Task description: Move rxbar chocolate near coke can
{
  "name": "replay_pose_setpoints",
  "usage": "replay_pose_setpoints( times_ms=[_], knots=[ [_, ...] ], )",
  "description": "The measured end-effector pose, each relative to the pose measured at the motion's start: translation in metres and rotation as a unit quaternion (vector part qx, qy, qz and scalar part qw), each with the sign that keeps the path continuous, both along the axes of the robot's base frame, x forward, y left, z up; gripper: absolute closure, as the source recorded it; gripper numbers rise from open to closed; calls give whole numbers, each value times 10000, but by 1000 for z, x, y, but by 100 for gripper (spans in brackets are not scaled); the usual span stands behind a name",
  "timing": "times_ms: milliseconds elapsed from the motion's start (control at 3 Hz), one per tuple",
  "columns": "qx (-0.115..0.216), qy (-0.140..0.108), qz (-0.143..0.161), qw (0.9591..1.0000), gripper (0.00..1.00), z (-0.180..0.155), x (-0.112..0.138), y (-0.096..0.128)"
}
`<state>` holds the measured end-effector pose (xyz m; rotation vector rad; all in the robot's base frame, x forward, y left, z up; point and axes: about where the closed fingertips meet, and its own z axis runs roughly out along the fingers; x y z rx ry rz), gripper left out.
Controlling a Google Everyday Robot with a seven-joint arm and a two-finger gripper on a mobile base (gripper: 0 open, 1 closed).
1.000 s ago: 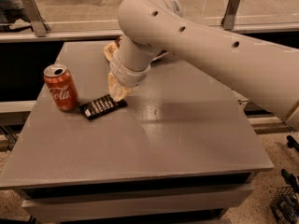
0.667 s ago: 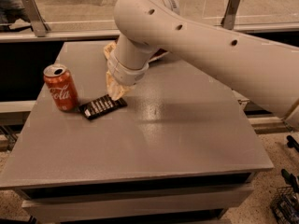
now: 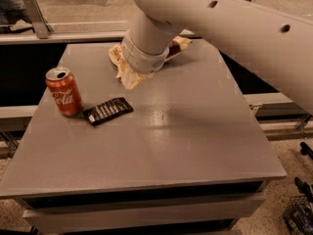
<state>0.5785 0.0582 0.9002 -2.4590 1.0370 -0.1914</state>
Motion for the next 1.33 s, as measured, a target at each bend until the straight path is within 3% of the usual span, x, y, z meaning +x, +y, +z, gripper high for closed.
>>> replay_pose_setpoints(
  times_ms=[667,1333],
  knots=[
    [-12,-340,-472,9983,100,57,-6,-65],
    [1,-483,-1066,9931,100,87,-4,-122]
  ],
)
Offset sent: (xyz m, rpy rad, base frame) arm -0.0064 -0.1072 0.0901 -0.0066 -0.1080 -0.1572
